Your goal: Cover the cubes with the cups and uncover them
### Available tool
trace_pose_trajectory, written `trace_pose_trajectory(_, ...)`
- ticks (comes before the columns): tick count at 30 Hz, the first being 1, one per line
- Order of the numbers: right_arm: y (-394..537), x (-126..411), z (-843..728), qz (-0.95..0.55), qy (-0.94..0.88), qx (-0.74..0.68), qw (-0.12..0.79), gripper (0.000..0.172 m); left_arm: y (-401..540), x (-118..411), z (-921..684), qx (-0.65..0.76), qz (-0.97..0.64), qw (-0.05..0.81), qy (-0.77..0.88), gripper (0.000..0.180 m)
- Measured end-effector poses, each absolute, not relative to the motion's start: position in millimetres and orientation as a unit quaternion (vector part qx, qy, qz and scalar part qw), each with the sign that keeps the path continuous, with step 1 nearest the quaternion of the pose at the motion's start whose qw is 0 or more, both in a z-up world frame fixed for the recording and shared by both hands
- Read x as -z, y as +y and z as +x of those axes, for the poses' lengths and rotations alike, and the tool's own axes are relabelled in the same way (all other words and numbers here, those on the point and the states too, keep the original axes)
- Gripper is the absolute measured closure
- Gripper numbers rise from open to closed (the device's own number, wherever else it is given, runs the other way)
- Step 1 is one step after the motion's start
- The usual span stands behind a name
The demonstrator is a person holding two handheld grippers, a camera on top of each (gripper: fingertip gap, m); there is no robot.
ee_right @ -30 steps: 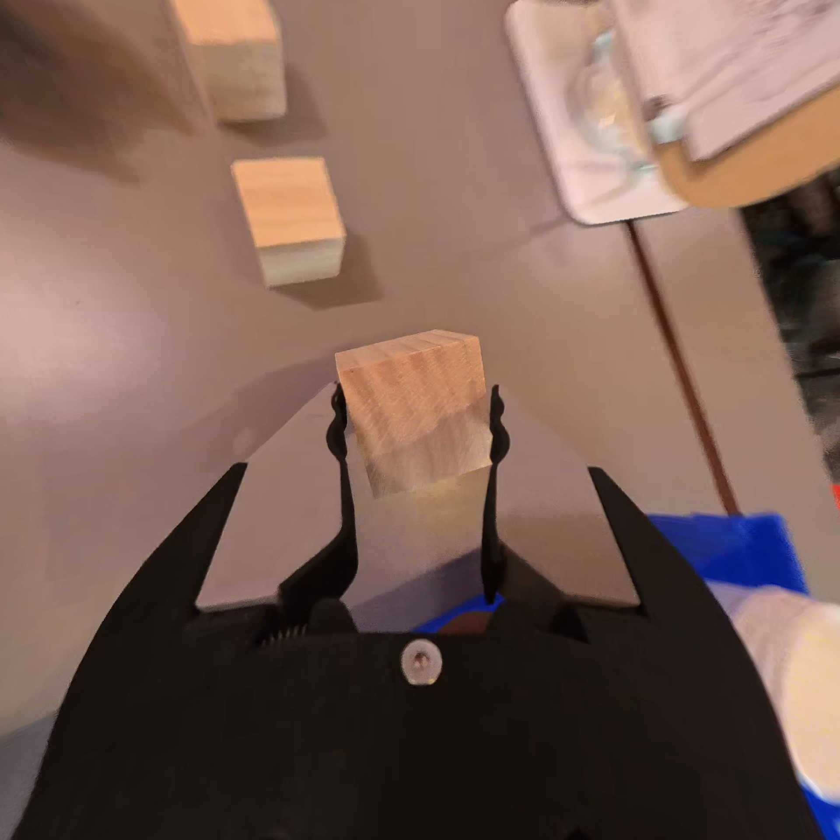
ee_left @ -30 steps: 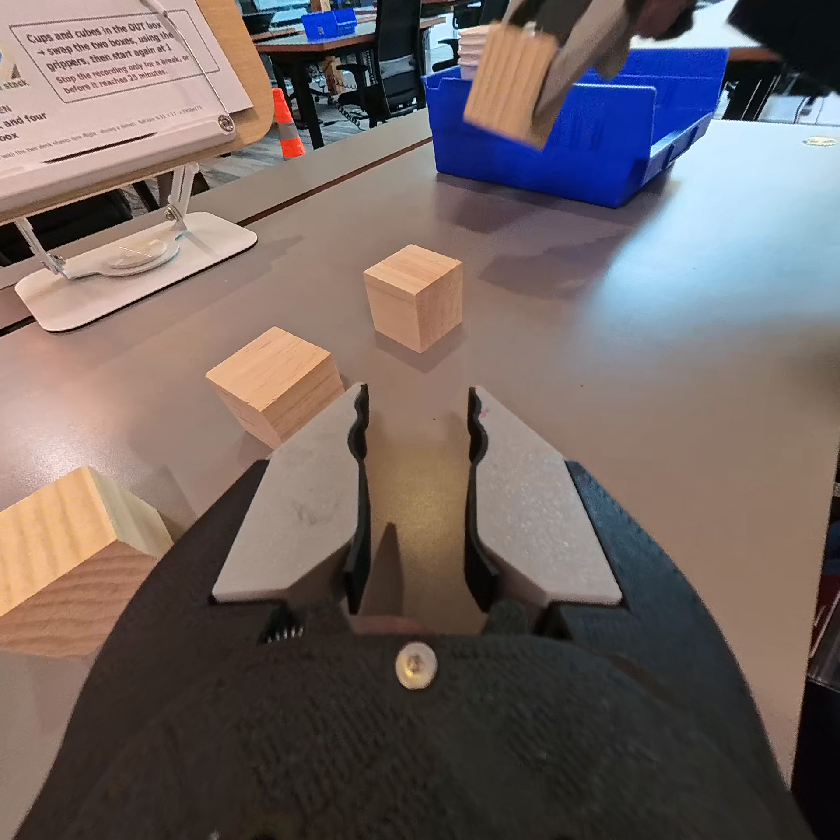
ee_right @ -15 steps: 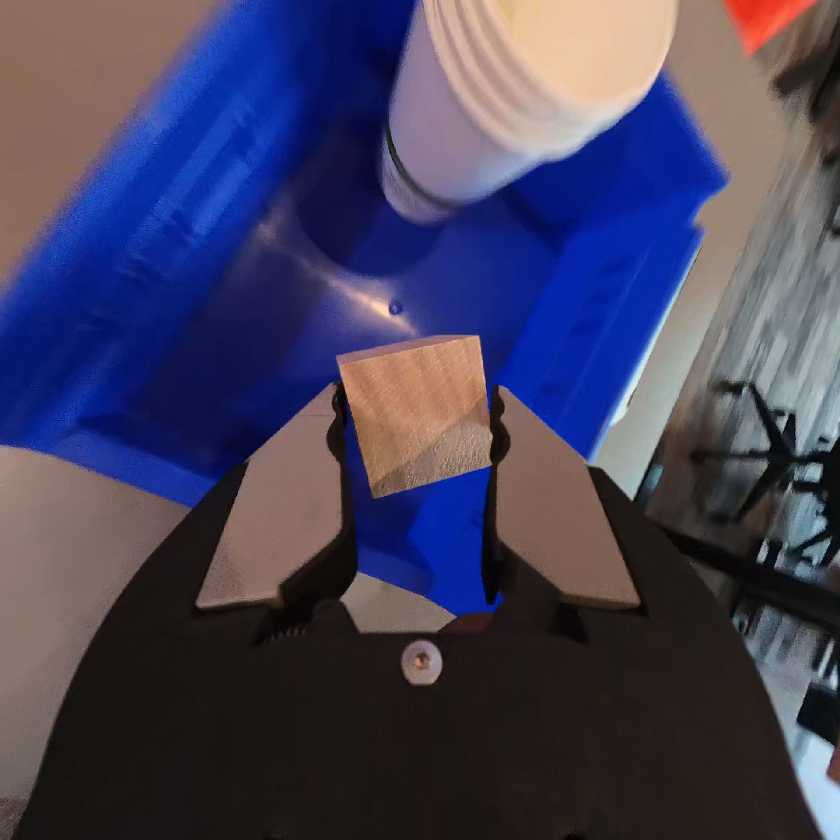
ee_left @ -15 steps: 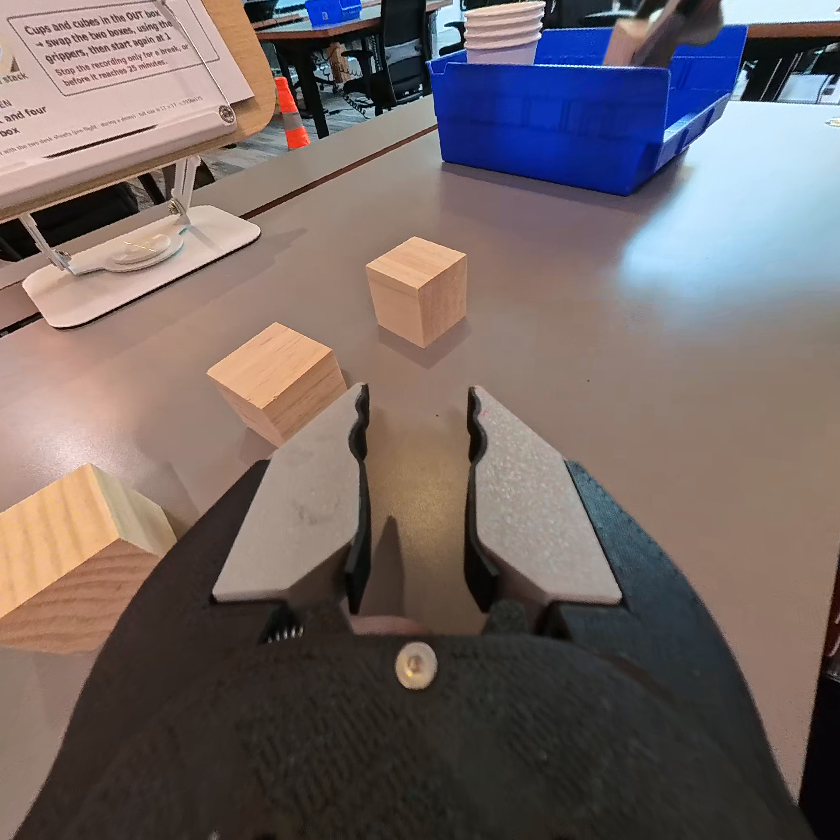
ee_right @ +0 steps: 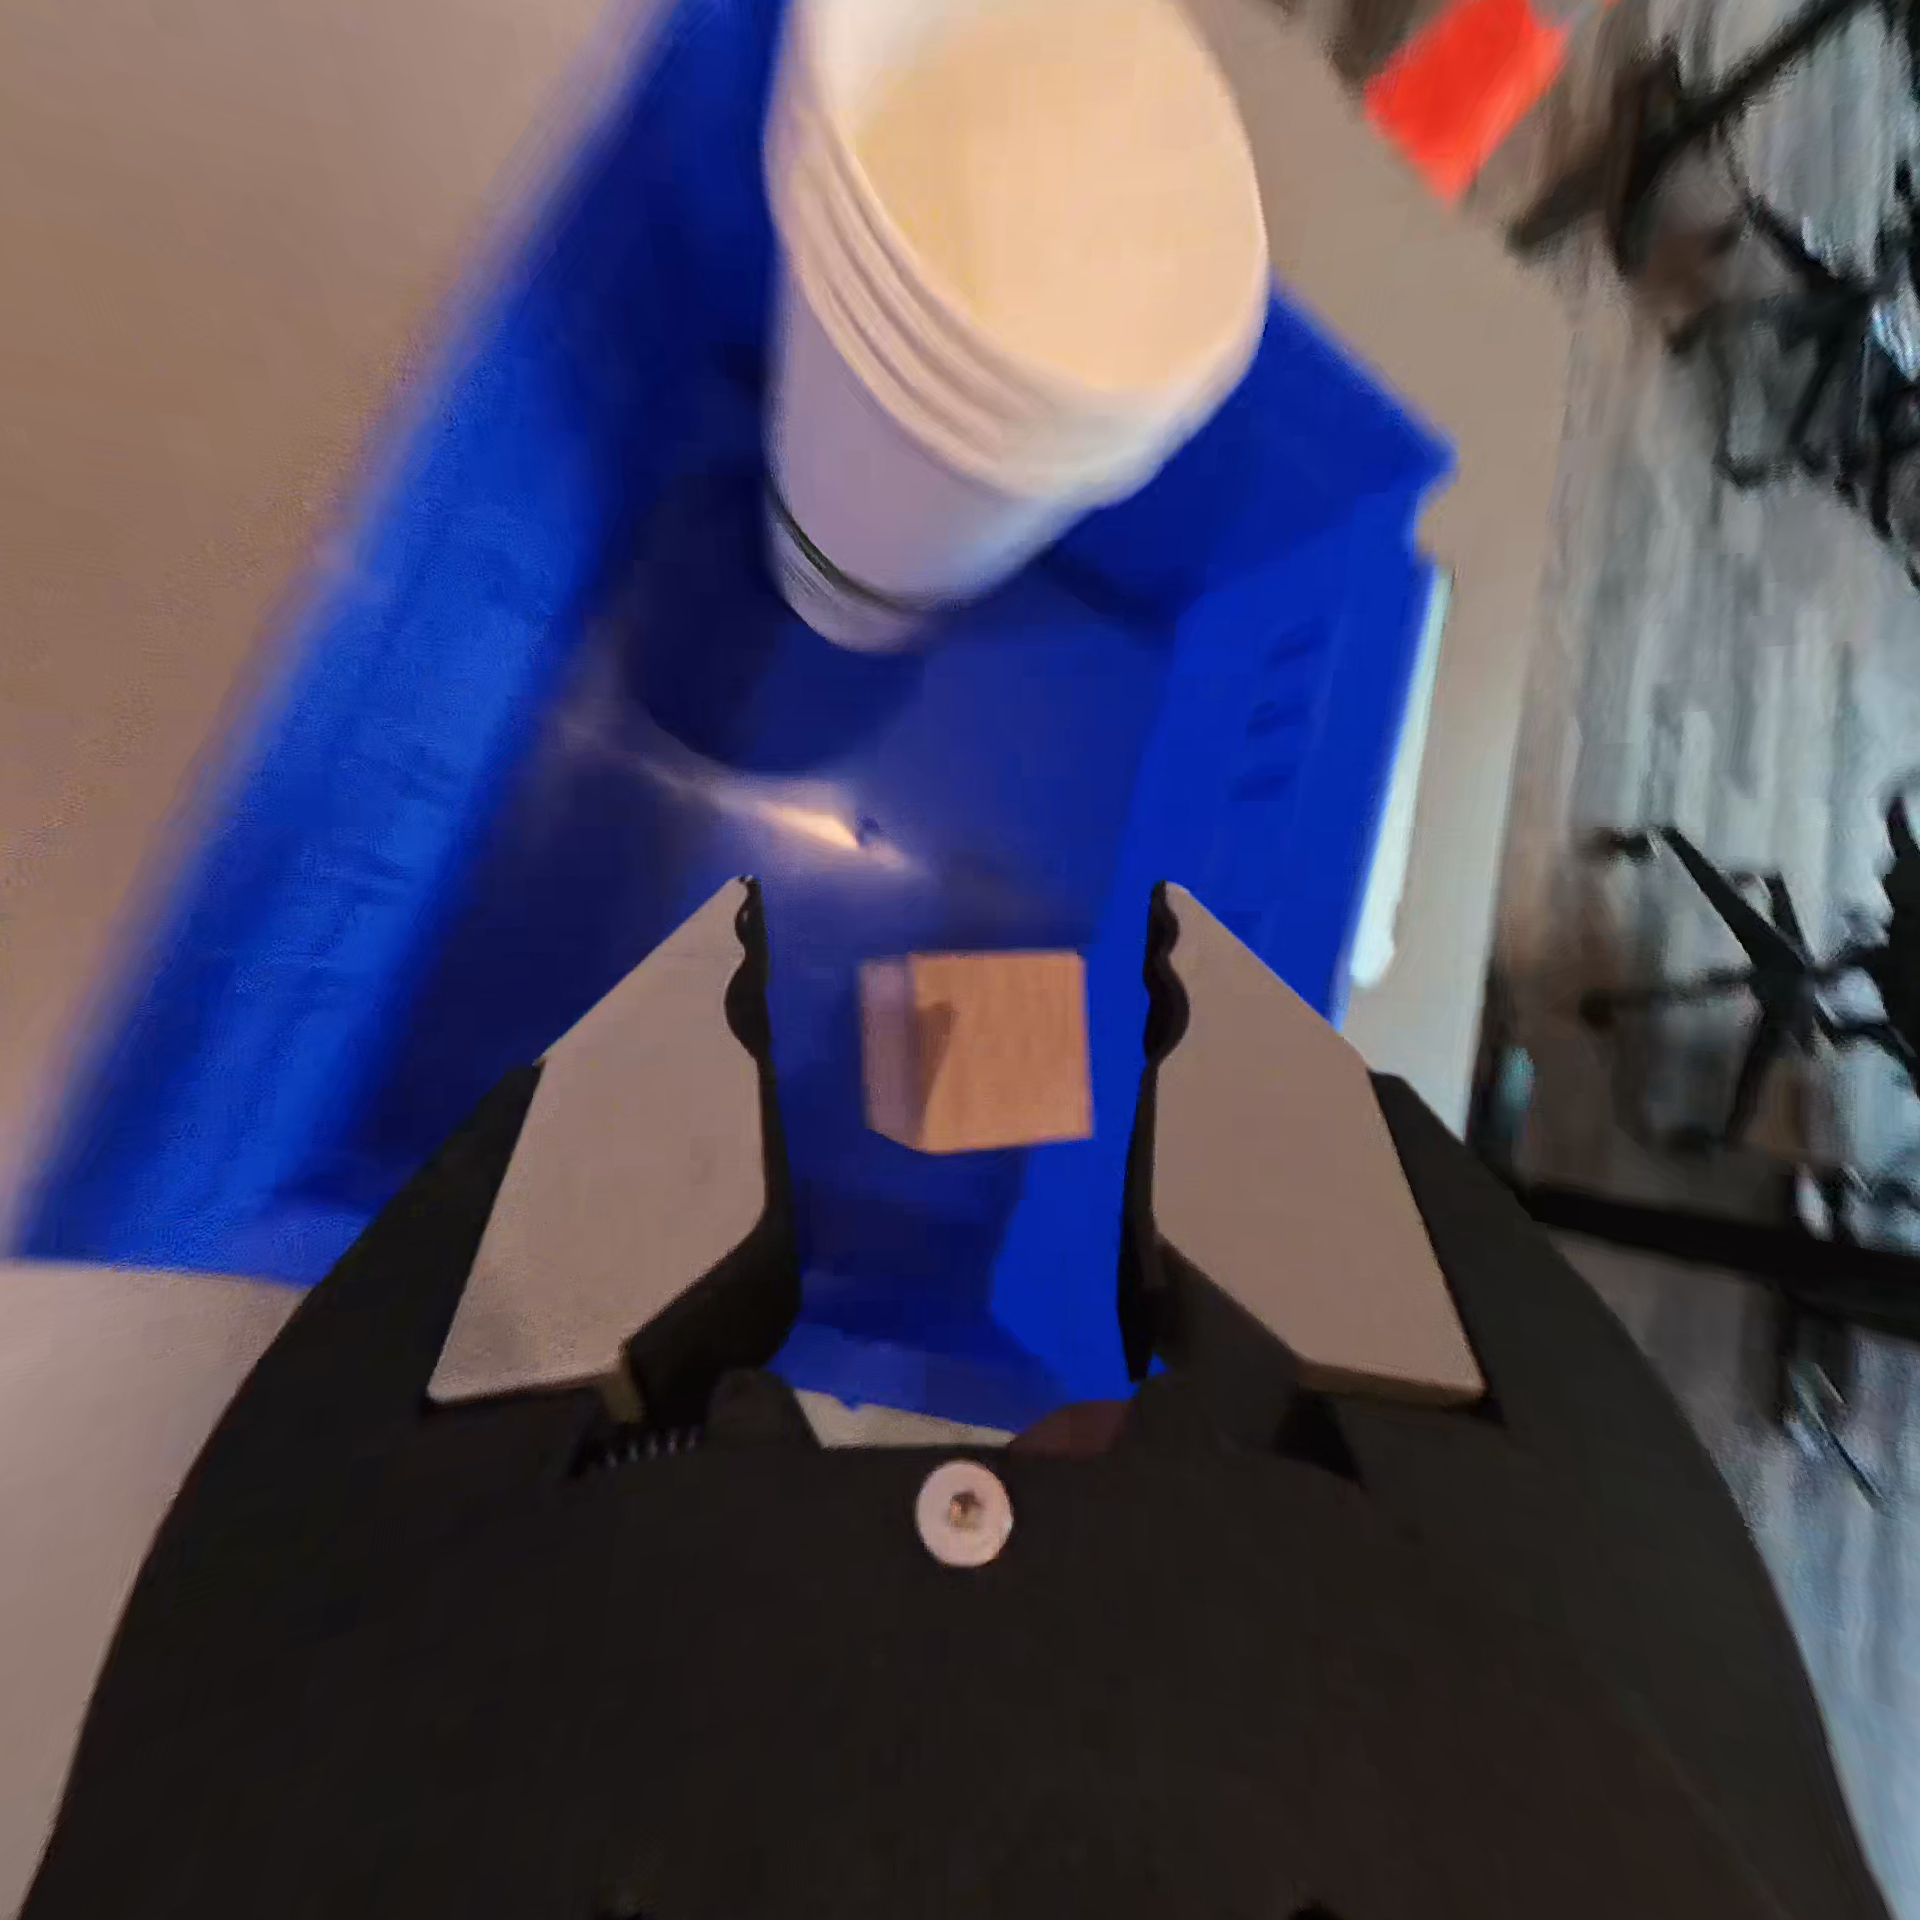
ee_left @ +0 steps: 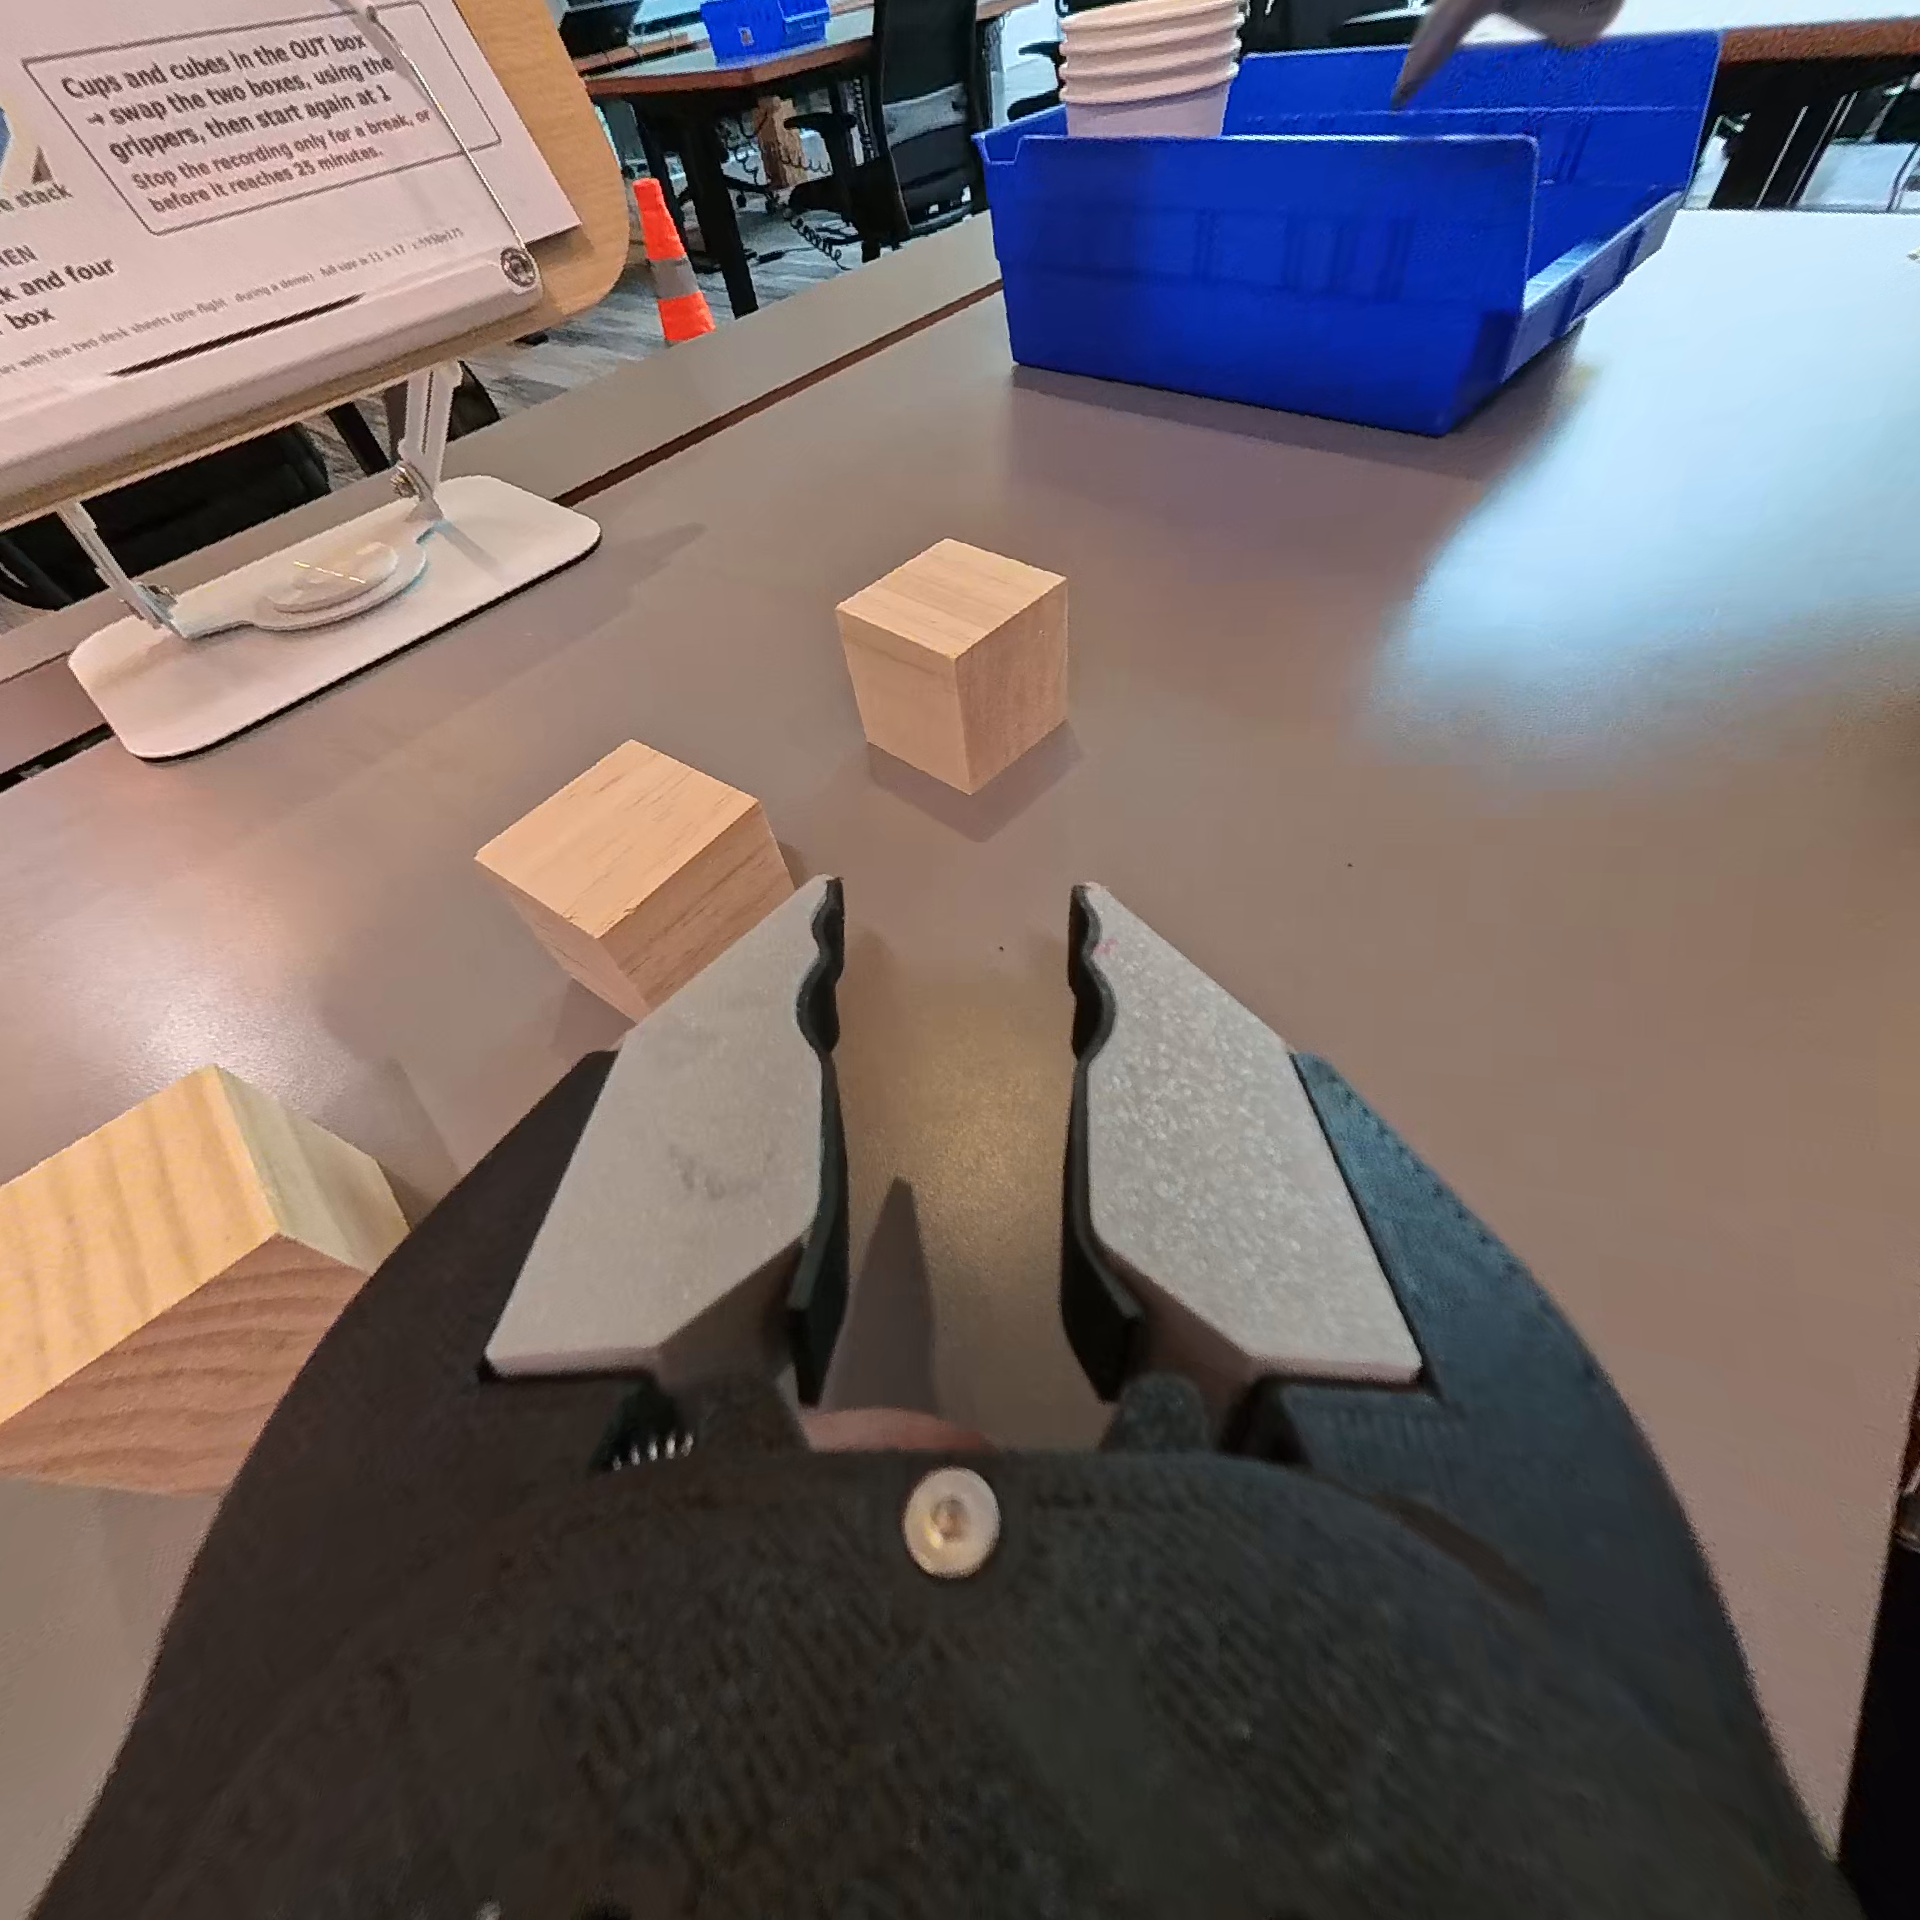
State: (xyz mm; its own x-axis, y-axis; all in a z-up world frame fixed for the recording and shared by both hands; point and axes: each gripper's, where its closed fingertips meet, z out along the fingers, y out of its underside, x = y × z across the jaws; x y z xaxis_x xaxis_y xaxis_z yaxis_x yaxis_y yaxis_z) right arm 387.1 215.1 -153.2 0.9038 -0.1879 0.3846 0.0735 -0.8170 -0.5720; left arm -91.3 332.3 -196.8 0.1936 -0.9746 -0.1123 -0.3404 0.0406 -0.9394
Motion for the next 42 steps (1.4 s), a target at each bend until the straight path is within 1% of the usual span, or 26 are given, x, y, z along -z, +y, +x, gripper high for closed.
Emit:
trace_pose_trajectory(4,262.8,94.1,260.3,-0.888,-0.067,0.073,0.449,0.108,332.5,197.4,-91.1,0.331,-0.609,0.476,0.541,0.139)
trace_pose_trajectory(7,286.5,82.4,160.7,-0.87,-0.132,-0.059,0.471,0.102,332.5,196.1,-91.7,0.333,-0.607,0.479,0.54,0.139)
trace_pose_trajectory(9,300.8,97.3,110.2,-0.869,-0.199,-0.086,0.445,0.093,332.7,195.1,-92.2,0.336,-0.607,0.48,0.537,0.139)
trace_pose_trajectory(11,315.0,126.7,78.2,-0.871,-0.278,-0.062,0.4,0.084,332.7,194.6,-92.5,0.34,-0.607,0.478,0.535,0.139)
trace_pose_trajectory(13,333.2,152.0,60.7,-0.868,-0.331,-0.037,0.368,0.092,332.2,194.2,-92.7,0.344,-0.606,0.478,0.535,0.139)
trace_pose_trajectory(16,354.1,175.9,37.6,-0.856,-0.39,-0.051,0.336,0.094,330.6,194.3,-92.6,0.344,-0.603,0.477,0.539,0.139)
trace_pose_trajectory(19,365.4,204.8,32.6,-0.854,-0.432,-0.04,0.286,0.089,329.0,194.9,-92.4,0.342,-0.601,0.476,0.543,0.139)
trace_pose_trajectory(20,365.2,216.7,32.2,-0.858,-0.441,-0.04,0.261,0.091,328.7,195.1,-92.3,0.342,-0.601,0.475,0.544,0.139)
trace_pose_trajectory(22,363.7,235.1,32.2,-0.866,-0.446,-0.041,0.223,0.108,327.8,195.5,-92.4,0.342,-0.6,0.474,0.546,0.139)
trace_pose_trajectory(23,368.0,235.4,32.8,-0.864,-0.445,-0.032,0.233,0.115,327.3,195.4,-92.5,0.342,-0.599,0.475,0.547,0.139)
trace_pose_trajectory(24,365.7,234.5,30.3,-0.862,-0.448,-0.039,0.235,0.115,326.8,195.5,-92.5,0.342,-0.598,0.475,0.548,0.139)
trace_pose_trajectory(26,358.5,225.2,24.9,-0.854,-0.452,-0.055,0.253,0.115,325.7,196.0,-92.4,0.34,-0.597,0.474,0.551,0.138)
trace_pose_trajectory(29,349.7,194.6,36.9,-0.851,-0.432,-0.04,0.295,0.115,324.8,197.4,-91.7,0.335,-0.596,0.474,0.555,0.138)
trace_pose_trajectory(34,324.4,112.6,94.7,-0.85,-0.345,0.01,0.398,0.115,324.6,197.1,-92.0,0.332,-0.595,0.476,0.556,0.139)
trace_pose_trajectory(38,291.8,55.4,170.0,-0.845,-0.23,0.079,0.477,0.115,325.3,196.5,-92.5,0.334,-0.596,0.477,0.553,0.139)
trace_pose_trajectory(40,274.4,43.8,211.9,-0.847,-0.159,0.097,0.498,0.116,325.8,197.2,-92.3,0.334,-0.598,0.475,0.553,0.139)
trace_pose_trajectory(42,260.6,53.5,250.0,-0.859,-0.092,0.1,0.494,0.115,326.0,197.7,-92.2,0.333,-0.599,0.474,0.553,0.138)
